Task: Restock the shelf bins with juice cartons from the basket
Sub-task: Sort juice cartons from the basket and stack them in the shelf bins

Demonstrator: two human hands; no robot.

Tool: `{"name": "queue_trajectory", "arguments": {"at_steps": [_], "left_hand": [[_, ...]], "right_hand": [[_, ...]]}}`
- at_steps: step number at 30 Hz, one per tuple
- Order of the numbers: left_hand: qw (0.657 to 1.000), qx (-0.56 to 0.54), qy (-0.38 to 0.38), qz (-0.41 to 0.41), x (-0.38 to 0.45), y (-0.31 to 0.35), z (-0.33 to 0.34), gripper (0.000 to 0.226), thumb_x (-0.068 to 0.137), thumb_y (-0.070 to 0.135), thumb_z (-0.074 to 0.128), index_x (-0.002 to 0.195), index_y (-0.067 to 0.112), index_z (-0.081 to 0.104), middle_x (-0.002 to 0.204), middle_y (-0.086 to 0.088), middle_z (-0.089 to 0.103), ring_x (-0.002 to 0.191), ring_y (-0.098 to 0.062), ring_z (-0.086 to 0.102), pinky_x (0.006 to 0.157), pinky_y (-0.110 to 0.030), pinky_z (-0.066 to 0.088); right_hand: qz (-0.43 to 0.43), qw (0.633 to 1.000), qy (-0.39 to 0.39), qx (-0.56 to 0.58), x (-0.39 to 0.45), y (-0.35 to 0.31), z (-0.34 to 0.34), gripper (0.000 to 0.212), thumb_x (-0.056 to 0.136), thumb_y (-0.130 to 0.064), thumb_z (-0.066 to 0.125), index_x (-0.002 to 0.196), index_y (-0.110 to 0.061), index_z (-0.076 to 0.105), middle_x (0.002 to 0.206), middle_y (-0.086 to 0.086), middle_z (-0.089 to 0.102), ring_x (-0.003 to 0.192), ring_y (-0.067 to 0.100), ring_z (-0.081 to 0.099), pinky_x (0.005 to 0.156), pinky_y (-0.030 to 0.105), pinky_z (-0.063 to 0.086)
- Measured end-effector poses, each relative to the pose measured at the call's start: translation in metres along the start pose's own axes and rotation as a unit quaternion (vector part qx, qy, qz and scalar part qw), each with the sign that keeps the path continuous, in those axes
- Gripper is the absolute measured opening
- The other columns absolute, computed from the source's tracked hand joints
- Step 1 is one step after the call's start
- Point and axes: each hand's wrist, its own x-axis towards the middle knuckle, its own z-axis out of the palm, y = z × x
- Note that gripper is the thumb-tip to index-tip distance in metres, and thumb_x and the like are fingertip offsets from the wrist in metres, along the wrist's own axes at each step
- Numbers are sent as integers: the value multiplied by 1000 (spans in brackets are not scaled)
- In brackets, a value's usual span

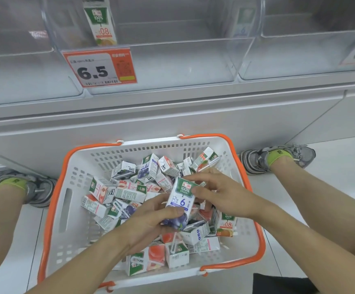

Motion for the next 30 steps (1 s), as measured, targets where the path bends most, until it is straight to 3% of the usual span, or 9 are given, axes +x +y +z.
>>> {"name": "queue_trajectory", "arguments": {"at_steps": [3, 9, 12, 14, 18, 21, 25, 27, 30], "left_hand": [[1000, 18, -22, 6, -2, 4, 1, 63, 68, 18, 82, 124, 1, 58, 84, -19, 66, 76, -25, 61, 85, -43, 45], [988, 137, -67, 34, -5, 25, 3, 56, 79, 12, 76, 130, 8, 54, 90, -13, 71, 80, -28, 66, 78, -37, 52], [965, 248, -59, 67, -6, 42, 9, 55, 78, 14, 78, 128, 15, 55, 97, -13, 72, 82, -28, 69, 86, -48, 56], [943, 315, -45, 96, -6, 61, 19, 57, 77, 21, 80, 128, 24, 54, 103, -6, 72, 86, -23, 71, 91, -51, 54], [876, 446, -11, 185, -7, 120, 42, 76, 73, 61, 76, 138, 47, 39, 128, 23, 55, 116, -1, 57, 99, -25, 49], [831, 421, 126, 341, -9, 166, 67, 56, 80, 63, 65, 130, 44, 48, 132, 26, 50, 123, 6, 46, 104, -22, 38], [624, 477, 324, 527, 20, 213, 78, 41, 89, 35, 65, 126, 22, 54, 124, 6, 54, 119, -12, 44, 100, -20, 30], [555, 547, 363, 511, 47, 221, 71, 49, 86, 38, 66, 129, 17, 54, 124, -2, 55, 121, -24, 43, 102, -31, 27], [464, 606, 417, 494, 75, 213, 62, 44, 86, 40, 69, 122, 17, 60, 115, -4, 61, 114, -29, 48, 100, -41, 27]], "right_hand": [[46, 995, -84, 41, -2, 0, -4, 54, 88, -42, 72, 136, -47, 48, 127, -1, 54, 95, 17, 69, 88, 37, 57], [44, 960, -172, 218, 3, 2, -7, 55, 83, -24, 77, 132, -37, 55, 121, 36, 56, 79, 42, 53, 72, 60, 39], [9, 965, -158, 207, 4, -5, -17, 48, 84, -12, 78, 125, -25, 58, 128, 25, 52, 87, 50, 58, 80, 66, 46], [-28, 966, -140, 215, 2, -11, -29, 45, 84, -2, 76, 122, -18, 57, 130, 22, 50, 95, 42, 61, 81, 51, 54], [-130, 945, -82, 290, -9, -28, -67, 48, 81, 7, 72, 119, -9, 49, 123, 15, 55, 101, 32, 59, 78, 42, 52], [-202, 915, 17, 349, -24, -41, -100, 50, 76, 7, 69, 117, -11, 47, 113, 10, 63, 92, 27, 66, 74, 31, 56], [-337, 855, 199, 340, -37, -62, -153, 60, 69, -4, 85, 115, -21, 50, 113, 16, 59, 92, 27, 64, 79, 32, 57], [-402, 834, 250, 284, -40, -78, -182, 62, 72, -16, 87, 118, -22, 46, 121, 18, 55, 104, 31, 59, 90, 41, 53], [-385, 838, 368, 120, -37, -102, -227, 58, 77, -6, 81, 120, -18, 44, 128, 21, 53, 107, 24, 65, 91, 44, 56]]}}
